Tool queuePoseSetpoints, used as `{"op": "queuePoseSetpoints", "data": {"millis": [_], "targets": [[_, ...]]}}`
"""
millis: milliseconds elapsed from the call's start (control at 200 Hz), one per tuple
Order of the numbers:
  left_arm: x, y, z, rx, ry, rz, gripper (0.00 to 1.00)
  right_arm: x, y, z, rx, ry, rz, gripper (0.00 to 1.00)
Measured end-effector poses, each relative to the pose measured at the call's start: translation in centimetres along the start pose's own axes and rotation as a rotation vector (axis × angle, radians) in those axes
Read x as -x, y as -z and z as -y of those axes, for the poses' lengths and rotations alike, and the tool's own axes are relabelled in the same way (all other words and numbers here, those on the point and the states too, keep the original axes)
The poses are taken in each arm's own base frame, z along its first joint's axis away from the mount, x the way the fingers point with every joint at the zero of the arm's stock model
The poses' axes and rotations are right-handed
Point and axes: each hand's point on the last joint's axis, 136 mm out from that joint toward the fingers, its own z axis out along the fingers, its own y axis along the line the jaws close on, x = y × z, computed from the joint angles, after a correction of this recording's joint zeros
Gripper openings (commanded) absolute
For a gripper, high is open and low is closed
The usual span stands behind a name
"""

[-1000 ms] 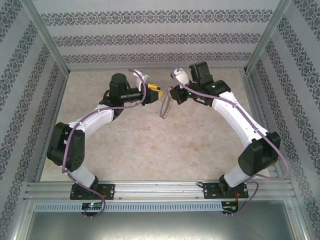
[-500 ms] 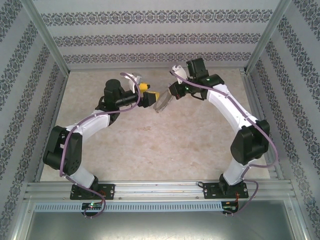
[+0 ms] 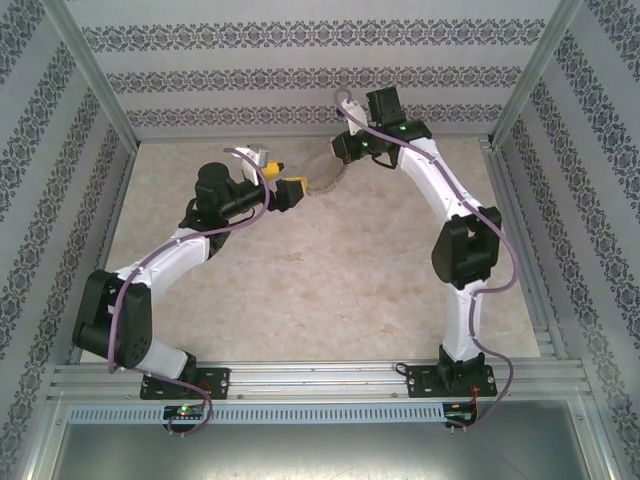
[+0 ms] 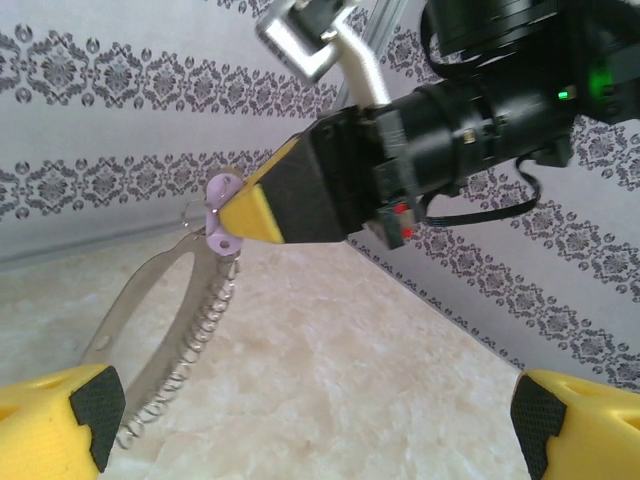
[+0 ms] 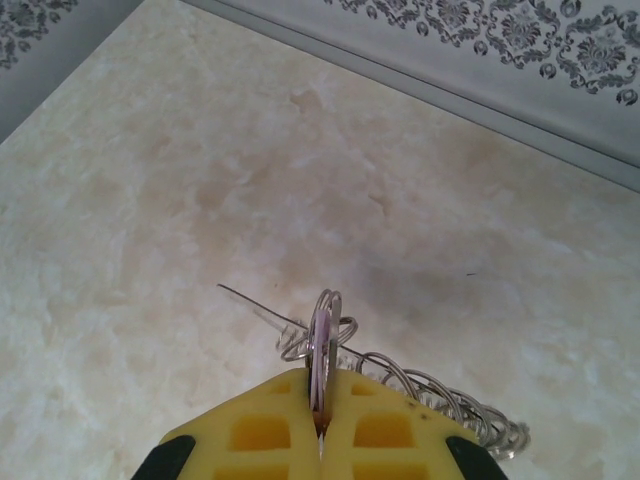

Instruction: Put the keys on the keyring

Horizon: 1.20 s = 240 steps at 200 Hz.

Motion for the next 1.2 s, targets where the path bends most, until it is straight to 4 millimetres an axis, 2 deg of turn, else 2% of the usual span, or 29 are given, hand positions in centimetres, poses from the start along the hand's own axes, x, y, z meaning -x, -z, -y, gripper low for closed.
{"op": "queuePoseSetpoints", "data": {"millis": [130, 230, 330, 465, 560, 659, 914, 1199], "targets": [[0.8, 0.6, 0.3, 0.015, -0.016, 0.013, 1.00, -0.4, -2.0, 1.2, 0.009, -0.036, -0.015, 0.00], [1.1, 0.9, 0.2, 0.027, -0.024, 0.019, 1.00, -1.6, -3.3, 1.5, 0.020, -0.071, -0.043, 0.00], [0.9, 0.9, 0.1, 0.034, -0.022, 0.011, 1.00, -3.5, -4.6, 1.0, 0.035, -0.101, -0.072, 0.00], [0.9, 0.9, 0.0, 0.038, -0.020, 0.009, 1.00, -7.7, -6.2, 0.1, 0.051, -0.166, -0.145, 0.00], [0.8, 0.9, 0.0, 0.039, -0.019, 0.007, 1.00, -10.5, -6.7, -0.5, 0.058, -0.214, -0.187, 0.00], [0.6, 0.9, -0.1, 0.041, -0.014, 0.000, 1.00, -12.5, -6.9, -1.0, 0.059, -0.261, -0.208, 0.00], [0.3, 0.9, -0.2, 0.045, -0.006, -0.013, 1.00, -15.4, -7.2, -2.2, 0.068, -0.346, -0.223, 0.00], [0.3, 0.9, -0.1, 0.041, -0.005, -0.013, 1.00, -19.5, -8.8, -5.1, 0.107, -0.399, -0.288, 0.00]]}}
